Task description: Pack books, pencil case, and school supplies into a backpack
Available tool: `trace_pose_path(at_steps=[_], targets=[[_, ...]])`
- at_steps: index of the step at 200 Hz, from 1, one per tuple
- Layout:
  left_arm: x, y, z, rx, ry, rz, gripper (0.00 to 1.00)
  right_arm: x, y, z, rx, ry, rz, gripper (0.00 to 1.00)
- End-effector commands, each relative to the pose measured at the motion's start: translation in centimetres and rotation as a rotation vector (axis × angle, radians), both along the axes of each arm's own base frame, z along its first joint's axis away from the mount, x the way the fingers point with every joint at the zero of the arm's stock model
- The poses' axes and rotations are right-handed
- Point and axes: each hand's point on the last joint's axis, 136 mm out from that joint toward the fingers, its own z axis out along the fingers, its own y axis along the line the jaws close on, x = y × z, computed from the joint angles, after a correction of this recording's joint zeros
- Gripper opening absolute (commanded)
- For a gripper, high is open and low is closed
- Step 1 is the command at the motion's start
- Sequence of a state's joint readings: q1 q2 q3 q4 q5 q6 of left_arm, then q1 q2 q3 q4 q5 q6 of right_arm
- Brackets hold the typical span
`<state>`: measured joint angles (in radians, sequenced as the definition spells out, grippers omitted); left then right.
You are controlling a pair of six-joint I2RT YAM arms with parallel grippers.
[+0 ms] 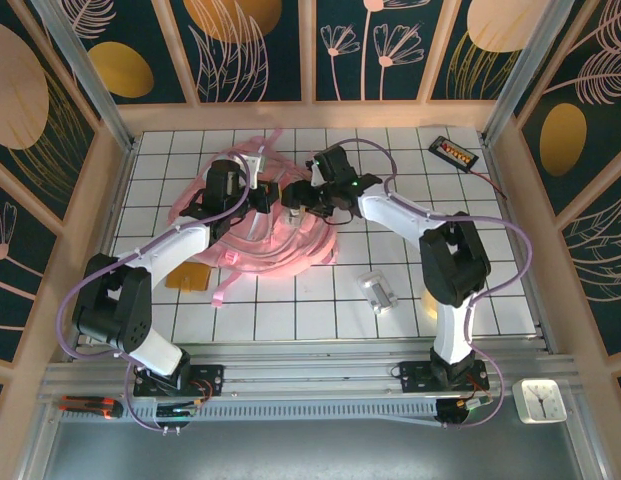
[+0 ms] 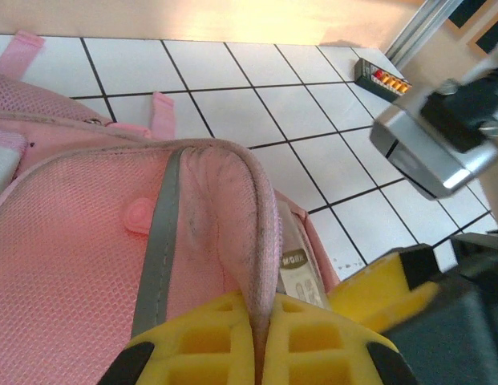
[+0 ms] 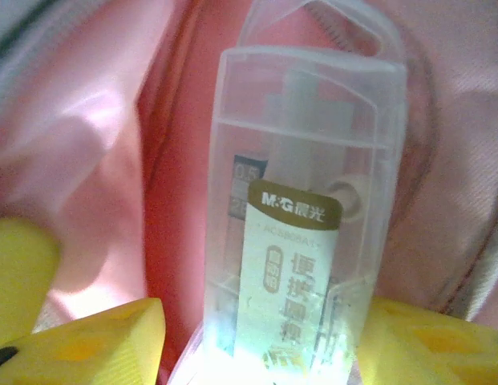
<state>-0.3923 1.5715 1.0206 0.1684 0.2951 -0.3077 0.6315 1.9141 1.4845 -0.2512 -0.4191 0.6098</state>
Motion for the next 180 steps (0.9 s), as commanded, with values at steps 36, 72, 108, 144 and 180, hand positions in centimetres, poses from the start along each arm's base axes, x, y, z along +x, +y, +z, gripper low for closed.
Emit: trace_pose_path(at_steps=[36, 72, 108, 144, 180], targets=[[0.3, -0.2, 1.7, -0.032, -0.062, -0.014, 0.00, -1.1, 2.8, 4.0, 0.238, -0.082, 0.084, 0.44], [0.1, -0.2, 1.6, -0.040, -0.059, -0.010, 0.00, -0.4, 3.6, 4.1, 0.355, -0.026, 0.072, 0.31], [0.2, -0.1, 1.5, -0.045, -0.056, -0.002, 0.00, 0.2, 5.0, 5.0, 0.509, 0.044, 0.071, 0.30], [0.2, -0.1, 1.3, -0.048, -0.050, 0.001, 0.00, 0.5, 2.1, 4.4, 0.407, 0.021, -0.001, 0.40], [0.5, 0.0, 1.5, -0.047, -0.053, 0.006, 0.00, -0.6, -2.1, 4.1, 0.272, -0.034, -0.040, 0.41]])
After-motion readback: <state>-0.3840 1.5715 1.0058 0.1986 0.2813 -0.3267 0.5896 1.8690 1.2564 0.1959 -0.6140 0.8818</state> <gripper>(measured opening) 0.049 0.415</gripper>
